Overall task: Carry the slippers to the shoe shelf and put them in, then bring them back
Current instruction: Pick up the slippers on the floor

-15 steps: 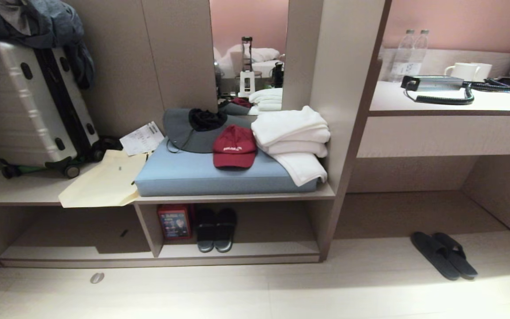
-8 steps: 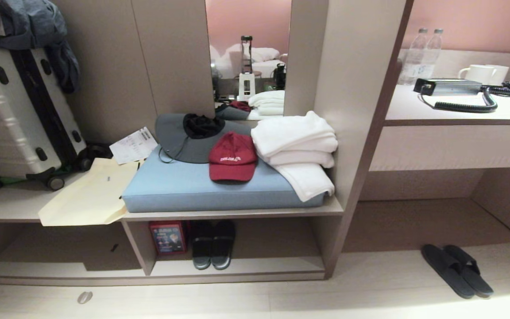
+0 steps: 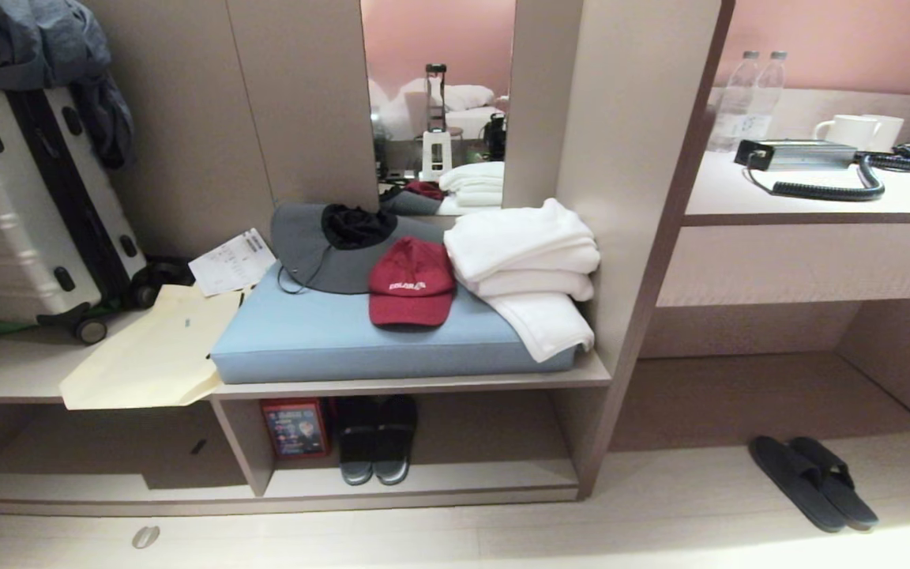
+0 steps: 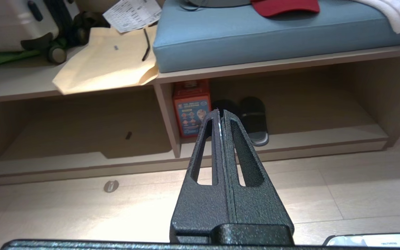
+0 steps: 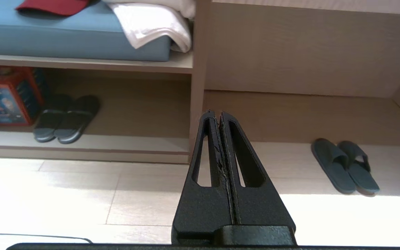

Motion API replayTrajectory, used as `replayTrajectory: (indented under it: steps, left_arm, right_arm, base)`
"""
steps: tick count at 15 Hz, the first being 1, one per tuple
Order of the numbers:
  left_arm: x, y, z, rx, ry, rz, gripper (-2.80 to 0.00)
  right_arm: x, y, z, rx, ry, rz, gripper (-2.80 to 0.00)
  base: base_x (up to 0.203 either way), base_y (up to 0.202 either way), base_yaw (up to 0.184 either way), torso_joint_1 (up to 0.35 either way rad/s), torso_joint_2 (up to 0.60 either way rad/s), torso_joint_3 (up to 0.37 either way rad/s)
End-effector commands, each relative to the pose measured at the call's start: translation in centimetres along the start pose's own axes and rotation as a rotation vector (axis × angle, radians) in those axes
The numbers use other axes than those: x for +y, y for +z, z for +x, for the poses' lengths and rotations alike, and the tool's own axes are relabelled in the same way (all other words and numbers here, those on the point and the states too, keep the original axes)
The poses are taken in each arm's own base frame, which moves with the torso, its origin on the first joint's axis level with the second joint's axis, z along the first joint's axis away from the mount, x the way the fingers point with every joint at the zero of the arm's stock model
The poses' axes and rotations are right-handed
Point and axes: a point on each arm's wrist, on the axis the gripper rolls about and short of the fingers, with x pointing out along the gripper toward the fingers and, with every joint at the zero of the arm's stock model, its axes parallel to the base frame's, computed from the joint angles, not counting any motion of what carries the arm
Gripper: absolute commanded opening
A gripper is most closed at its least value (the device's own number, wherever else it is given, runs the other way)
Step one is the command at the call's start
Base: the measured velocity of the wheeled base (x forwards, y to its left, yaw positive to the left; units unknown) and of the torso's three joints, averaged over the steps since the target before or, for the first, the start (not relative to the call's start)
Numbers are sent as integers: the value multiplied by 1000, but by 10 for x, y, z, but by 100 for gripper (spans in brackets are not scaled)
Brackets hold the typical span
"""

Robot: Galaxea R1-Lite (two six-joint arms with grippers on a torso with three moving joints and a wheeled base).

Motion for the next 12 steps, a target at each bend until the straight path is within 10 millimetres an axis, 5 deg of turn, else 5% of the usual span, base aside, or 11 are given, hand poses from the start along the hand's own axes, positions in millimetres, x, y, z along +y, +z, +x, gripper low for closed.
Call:
replayTrajectory:
  steps: [1,12]
  left_arm:
    - [0,0,0,0,1,0,-280]
    - [0,0,0,-1,0,0,-280]
  right_arm:
    - [0,0,0,-1,1,-1,-280]
    - [0,0,0,-1,1,-1,-280]
  base:
    - [0,0,0,0,0,0]
    - [0,-178,3,1,2,2]
